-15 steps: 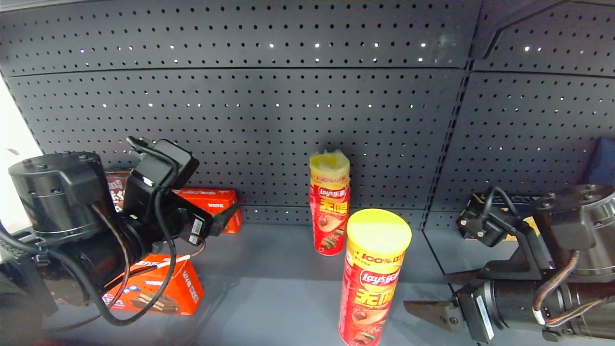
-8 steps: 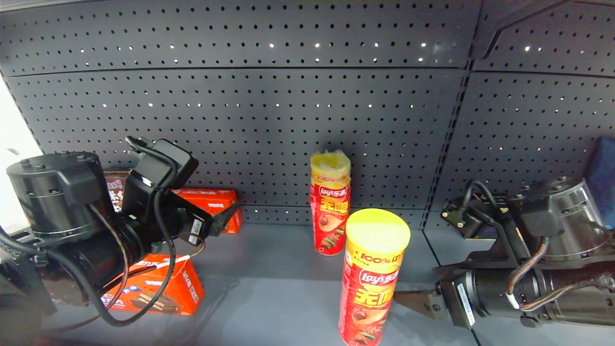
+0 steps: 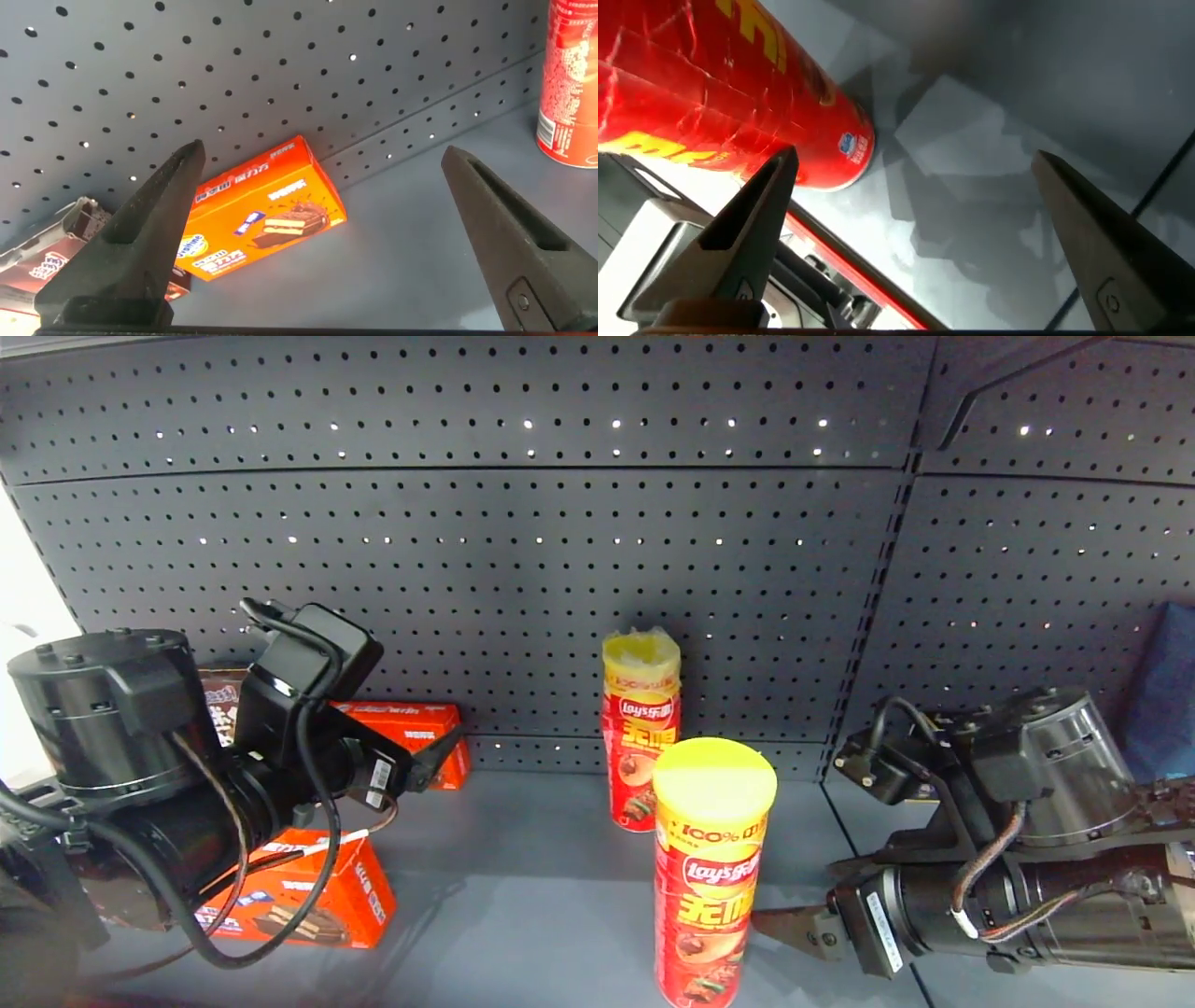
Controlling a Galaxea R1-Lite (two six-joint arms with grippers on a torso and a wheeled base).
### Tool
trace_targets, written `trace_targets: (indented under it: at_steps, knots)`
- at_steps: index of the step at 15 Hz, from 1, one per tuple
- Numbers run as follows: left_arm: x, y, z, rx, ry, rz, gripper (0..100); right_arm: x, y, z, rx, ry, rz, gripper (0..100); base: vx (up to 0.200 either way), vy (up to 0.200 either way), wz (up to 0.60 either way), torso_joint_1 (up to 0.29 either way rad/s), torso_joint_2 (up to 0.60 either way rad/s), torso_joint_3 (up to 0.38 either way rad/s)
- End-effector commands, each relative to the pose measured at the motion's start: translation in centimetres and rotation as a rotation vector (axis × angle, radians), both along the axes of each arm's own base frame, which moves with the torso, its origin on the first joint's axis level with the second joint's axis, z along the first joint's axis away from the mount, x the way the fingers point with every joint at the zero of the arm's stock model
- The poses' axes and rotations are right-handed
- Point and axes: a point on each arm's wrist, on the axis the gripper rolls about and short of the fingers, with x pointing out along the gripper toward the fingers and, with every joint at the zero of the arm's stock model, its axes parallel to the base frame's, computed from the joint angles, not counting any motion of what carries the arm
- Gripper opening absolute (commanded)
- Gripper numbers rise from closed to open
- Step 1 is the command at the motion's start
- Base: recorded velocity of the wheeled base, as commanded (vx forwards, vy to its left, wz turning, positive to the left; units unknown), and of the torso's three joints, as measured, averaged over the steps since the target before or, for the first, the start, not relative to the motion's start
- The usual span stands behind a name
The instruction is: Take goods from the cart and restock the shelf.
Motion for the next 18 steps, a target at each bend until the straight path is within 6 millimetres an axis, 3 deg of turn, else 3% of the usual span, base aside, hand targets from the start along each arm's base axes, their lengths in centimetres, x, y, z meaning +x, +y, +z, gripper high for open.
trace_targets:
  at_steps: [1, 7, 11, 15, 18]
  knots:
    - [0.0, 0.0, 0.0, 0.0, -0.001, 0.001, 100, -0.4, -0.4, -0.2, -0.003, 0.004, 0.0, 100, 0.0, 0.0, 0.0, 0.0, 0.0, 0.0]
    - [-0.2, 0.0, 0.2, -0.003, -0.005, -0.002, 100, -0.4, -1.0, -0.7, -0.048, -0.007, -0.061, 100, 0.0, 0.0, 0.0, 0.0, 0.0, 0.0]
    - [-0.7, 0.2, 0.7, -0.009, -0.019, -0.001, 100, -1.0, -1.7, -0.4, -0.098, -0.102, -0.186, 100, 0.0, 0.0, 0.0, 0.0, 0.0, 0.0]
    - [-0.8, 0.2, 1.9, -0.013, -0.032, -0.004, 100, -2.1, -0.9, -1.7, -0.12, -0.114, -0.147, 100, 0.0, 0.0, 0.0, 0.0, 0.0, 0.0]
    - [-0.8, 0.2, 1.7, -0.012, -0.029, -0.002, 100, -1.8, -0.5, -2.1, -0.133, -0.101, -0.142, 100, 0.0, 0.0, 0.0, 0.0, 0.0, 0.0]
